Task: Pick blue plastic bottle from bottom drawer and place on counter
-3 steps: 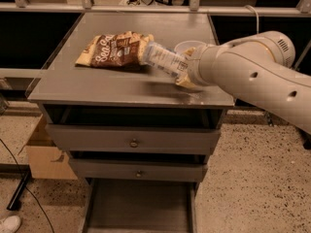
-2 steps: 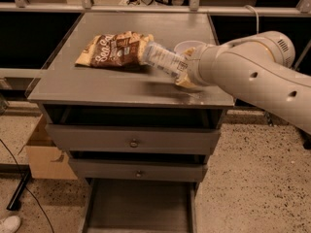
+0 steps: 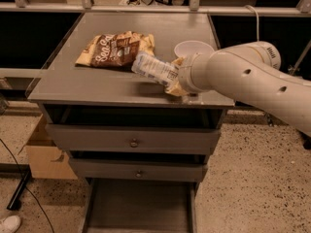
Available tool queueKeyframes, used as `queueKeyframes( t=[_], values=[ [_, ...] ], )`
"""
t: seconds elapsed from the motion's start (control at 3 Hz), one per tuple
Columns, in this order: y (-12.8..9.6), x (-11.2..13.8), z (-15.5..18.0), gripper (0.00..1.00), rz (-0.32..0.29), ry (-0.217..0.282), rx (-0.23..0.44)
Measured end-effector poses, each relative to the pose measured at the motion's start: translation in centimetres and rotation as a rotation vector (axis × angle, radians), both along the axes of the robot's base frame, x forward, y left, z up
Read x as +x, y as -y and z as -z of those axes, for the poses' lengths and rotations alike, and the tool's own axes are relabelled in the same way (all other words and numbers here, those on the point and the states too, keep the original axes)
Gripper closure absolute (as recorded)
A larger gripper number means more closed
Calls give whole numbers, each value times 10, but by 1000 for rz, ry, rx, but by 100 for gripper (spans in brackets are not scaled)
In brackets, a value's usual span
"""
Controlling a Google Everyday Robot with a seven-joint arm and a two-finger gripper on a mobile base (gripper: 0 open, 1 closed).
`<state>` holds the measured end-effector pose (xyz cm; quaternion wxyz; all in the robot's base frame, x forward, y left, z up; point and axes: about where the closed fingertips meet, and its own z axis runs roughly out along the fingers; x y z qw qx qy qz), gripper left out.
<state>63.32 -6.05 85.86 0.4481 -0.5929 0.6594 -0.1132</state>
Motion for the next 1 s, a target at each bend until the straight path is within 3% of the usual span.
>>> queueKeyframes(
  t=[0.33,0.67,1.0],
  values=[
    [-8,-1,9,97,-36,-35,17],
    [-8,-1,9,74,-36,-35,17],
    [-8,-1,9,43,-36,-35,17]
  ],
)
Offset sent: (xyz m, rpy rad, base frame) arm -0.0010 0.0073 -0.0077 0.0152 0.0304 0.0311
